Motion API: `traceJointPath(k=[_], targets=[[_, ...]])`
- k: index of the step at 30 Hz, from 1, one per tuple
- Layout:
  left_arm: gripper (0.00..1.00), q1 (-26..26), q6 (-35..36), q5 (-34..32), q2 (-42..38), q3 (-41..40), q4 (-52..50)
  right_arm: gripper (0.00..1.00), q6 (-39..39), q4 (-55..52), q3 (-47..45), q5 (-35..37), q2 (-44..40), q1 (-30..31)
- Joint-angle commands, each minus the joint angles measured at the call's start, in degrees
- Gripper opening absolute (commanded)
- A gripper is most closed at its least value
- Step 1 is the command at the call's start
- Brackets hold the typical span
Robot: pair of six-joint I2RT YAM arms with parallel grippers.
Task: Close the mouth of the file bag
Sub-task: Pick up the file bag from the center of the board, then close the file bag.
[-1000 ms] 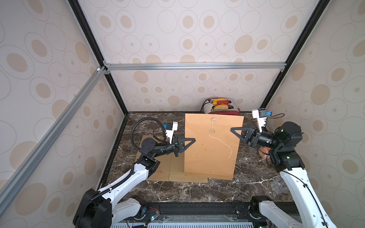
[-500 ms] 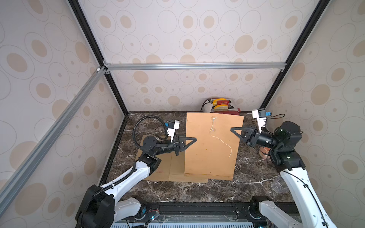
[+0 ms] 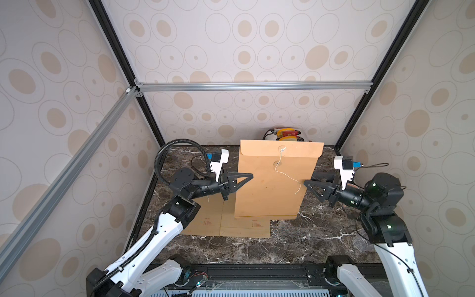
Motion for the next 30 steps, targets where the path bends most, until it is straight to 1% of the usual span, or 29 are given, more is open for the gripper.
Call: traceJointPath(k=[1,2,5,6,7,8,11,13,14,15,17,19,21,23,25,30], targets=[[0.00,-0.2,8.7,-0.2,-1.4,5.2,-12.5,0.64,-5.1,1.5,-4.2,10.5,-8.8,-0.1],[0.00,-0.2,9.1,0.1,-1.6,5.7,-12.8,0.69,-5.8,1.8,-5.3,12.9,-11.2,-0.1],[0.00,-0.1,13.8,0.6,-1.2,9.0,-17.8,0.73,-9.8,3.3,-8.8,16.6,-18.4,-0.1],[0.00,-0.2,15.2,0.6,-0.8,9.7,-18.8,0.79,-10.4,4.0,-10.0,18.0,-20.2,-0.1],[0.00,-0.2,16.1,-0.2,-0.4,9.8,-19.1,0.92,-10.0,4.6,-10.9,19.5,-21.9,-0.1],[0.00,-0.2,16.1,-1.0,0.0,9.6,-18.7,0.99,-9.7,4.9,-11.6,20.6,-23.0,-0.1],[0.00,-0.2,13.2,-0.5,1.2,6.2,-12.9,0.99,-10.8,1.1,-11.0,21.3,-23.4,-0.1],[0.00,-0.2,10.7,-1.0,0.7,2.6,-7.4,1.00,-11.6,-5.3,-8.7,24.5,-22.3,-0.1],[0.00,-0.2,10.3,-1.0,0.4,1.9,-6.9,0.99,-12.7,-6.0,-8.5,23.0,-21.9,-0.1],[0.00,-0.2,10.6,-0.2,0.2,2.2,-7.9,1.00,-14.4,-6.2,-8.8,21.1,-21.8,-0.1],[0.00,-0.2,13.5,-0.5,-0.9,3.0,-12.4,0.99,-12.3,-2.3,-11.0,17.0,-21.8,-0.1],[0.00,-0.2,14.7,-1.0,-1.5,2.3,-13.1,1.00,-7.3,4.3,-13.6,13.4,-21.0,-0.1],[0.00,-0.2,15.0,-0.7,-1.0,2.6,-13.5,0.97,-5.2,6.9,-14.3,11.9,-19.6,-0.1],[0.00,-0.1,15.0,-0.6,-0.4,3.1,-14.1,0.94,-6.3,5.6,-13.4,11.7,-18.2,0.0],[0.00,-0.2,15.1,-0.3,-0.3,3.2,-14.3,0.88,-8.7,3.9,-12.4,11.5,-17.6,-0.1],[0.00,-0.1,15.2,-0.3,0.0,3.5,-14.3,0.86,-10.9,2.9,-11.1,10.7,-16.1,0.0]])
